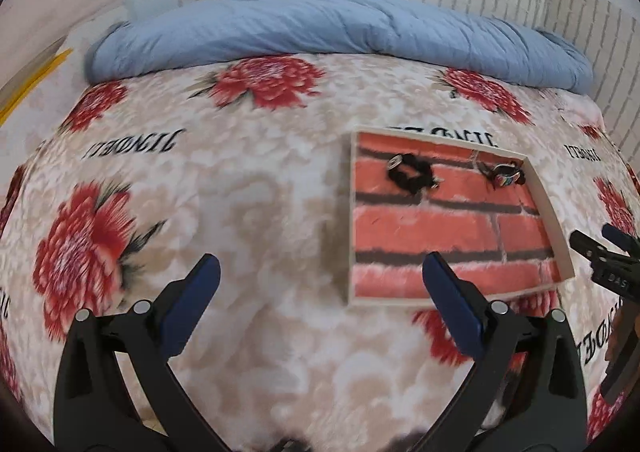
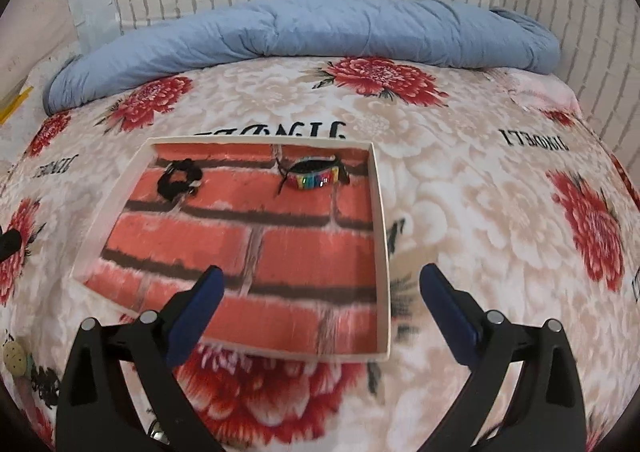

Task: Organize jewelry
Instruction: 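Move the left tool to the black claw clip while the right tool reaches the black cord bracelet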

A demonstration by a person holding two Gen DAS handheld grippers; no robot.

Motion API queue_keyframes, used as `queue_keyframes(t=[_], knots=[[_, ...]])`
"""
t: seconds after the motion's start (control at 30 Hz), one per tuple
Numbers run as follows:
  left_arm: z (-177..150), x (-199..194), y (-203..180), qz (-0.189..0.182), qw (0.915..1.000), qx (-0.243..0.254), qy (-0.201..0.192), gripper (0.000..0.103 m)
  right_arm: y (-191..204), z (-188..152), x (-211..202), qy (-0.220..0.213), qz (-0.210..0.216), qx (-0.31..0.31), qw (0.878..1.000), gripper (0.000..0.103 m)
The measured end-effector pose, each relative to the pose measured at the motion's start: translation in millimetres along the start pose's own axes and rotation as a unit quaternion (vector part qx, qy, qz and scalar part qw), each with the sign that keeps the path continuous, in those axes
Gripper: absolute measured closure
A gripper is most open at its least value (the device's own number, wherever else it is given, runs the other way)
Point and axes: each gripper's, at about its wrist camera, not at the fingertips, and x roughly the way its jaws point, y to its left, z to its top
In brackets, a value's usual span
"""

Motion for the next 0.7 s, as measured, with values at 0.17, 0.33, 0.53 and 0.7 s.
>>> queue_keyframes(t=[0.17, 0.33, 0.53, 0.7], knots=[[-29, -19, 19, 0.015, 0.9999, -0.007, -0.003, 0.005, 4, -31, -17, 0.001, 0.001, -0.002, 1.000, 0.007], [-56, -36, 25, 0.021, 0.9998, 0.003, -0.003, 0.005, 7, -58, -34, -0.006, 0.001, -0.006, 1.000, 0.007], [-85, -57, 27, 0.015, 0.9998, -0.002, -0.009, 0.005, 3, -88, -53, -0.013, 0.015, 0.008, 1.000, 0.007], [-110, -68, 29, 0.019, 0.9997, -0.005, -0.016, 0.005, -1, -114, -70, -0.028, 0.019, 0.009, 0.999, 0.007]])
